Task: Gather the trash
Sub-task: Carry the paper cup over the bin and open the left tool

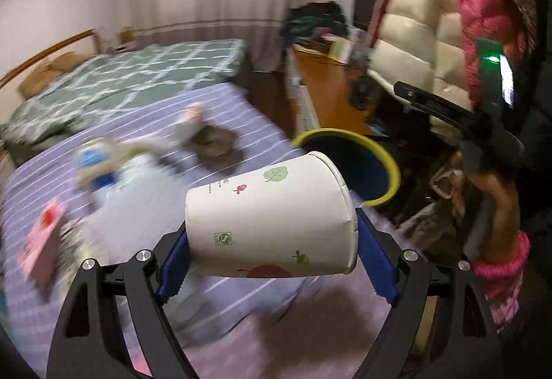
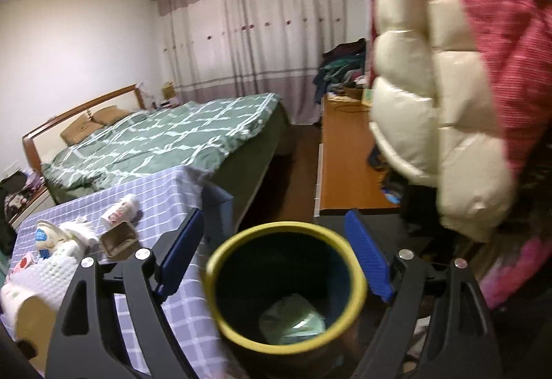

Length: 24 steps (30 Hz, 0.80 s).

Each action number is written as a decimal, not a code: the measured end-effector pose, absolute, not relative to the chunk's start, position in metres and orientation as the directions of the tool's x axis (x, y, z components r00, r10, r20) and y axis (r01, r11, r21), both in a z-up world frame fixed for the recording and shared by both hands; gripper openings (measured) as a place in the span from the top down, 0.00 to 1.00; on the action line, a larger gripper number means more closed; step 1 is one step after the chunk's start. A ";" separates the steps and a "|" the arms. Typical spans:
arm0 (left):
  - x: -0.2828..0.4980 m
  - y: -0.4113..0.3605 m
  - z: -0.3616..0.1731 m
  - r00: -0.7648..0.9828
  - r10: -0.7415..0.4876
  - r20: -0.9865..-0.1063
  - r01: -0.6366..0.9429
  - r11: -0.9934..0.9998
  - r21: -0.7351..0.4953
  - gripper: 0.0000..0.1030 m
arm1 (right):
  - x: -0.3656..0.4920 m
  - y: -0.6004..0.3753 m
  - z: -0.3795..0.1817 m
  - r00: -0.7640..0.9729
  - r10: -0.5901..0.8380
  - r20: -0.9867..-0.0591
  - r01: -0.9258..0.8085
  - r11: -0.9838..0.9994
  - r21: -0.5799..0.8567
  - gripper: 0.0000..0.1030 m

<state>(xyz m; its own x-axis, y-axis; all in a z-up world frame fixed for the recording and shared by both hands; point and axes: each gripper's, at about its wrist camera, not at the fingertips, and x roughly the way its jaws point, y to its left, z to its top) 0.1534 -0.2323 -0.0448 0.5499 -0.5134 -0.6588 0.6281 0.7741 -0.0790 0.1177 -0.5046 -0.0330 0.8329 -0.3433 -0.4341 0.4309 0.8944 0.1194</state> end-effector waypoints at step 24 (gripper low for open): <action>0.249 -0.377 -0.043 0.534 -0.577 -0.618 0.646 0.750 -0.142 0.06 | 0.070 -0.552 -0.041 0.813 -0.385 -0.437 0.496 0.851 0.173 0.20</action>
<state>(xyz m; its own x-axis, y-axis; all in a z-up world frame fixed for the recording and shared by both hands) 0.2487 -0.3772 -0.0434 0.5342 -0.5770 -0.6178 0.6461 0.7499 -0.1417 0.0705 -0.5516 -0.0412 0.8128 -0.3850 -0.4372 0.4961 0.8508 0.1731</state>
